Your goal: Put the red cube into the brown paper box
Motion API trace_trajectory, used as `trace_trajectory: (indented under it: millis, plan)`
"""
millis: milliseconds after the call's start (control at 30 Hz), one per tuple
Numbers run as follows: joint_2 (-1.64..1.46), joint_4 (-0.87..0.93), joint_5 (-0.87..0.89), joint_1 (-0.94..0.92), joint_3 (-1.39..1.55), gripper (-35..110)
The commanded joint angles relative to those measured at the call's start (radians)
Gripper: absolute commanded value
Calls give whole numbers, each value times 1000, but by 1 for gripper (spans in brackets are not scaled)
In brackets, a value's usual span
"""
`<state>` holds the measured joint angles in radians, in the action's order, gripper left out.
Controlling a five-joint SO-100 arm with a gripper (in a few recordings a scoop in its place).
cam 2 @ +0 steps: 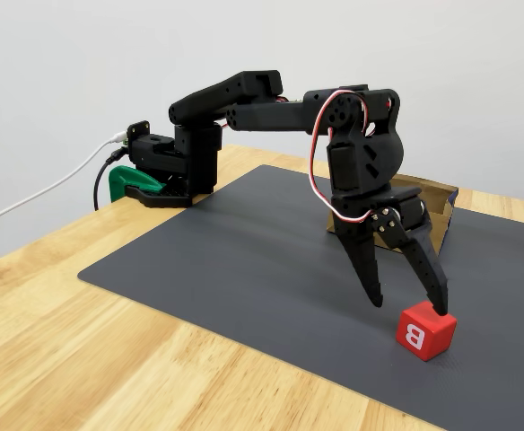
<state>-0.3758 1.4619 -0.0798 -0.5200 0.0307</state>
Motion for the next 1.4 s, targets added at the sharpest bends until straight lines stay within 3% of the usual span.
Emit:
trace_trajectory:
  millis: [0, 300, 500, 800, 1367]
  plan:
    - [-8, 25, -3, -20, -60, 30]
    - [12, 40, -17, -20, -89, 24]
    - [12, 28, 21, -26, -91, 34]
    - [63, 21, 6, -28, -176, 34]
    - [118, 64, -34, -15, -278, 22]
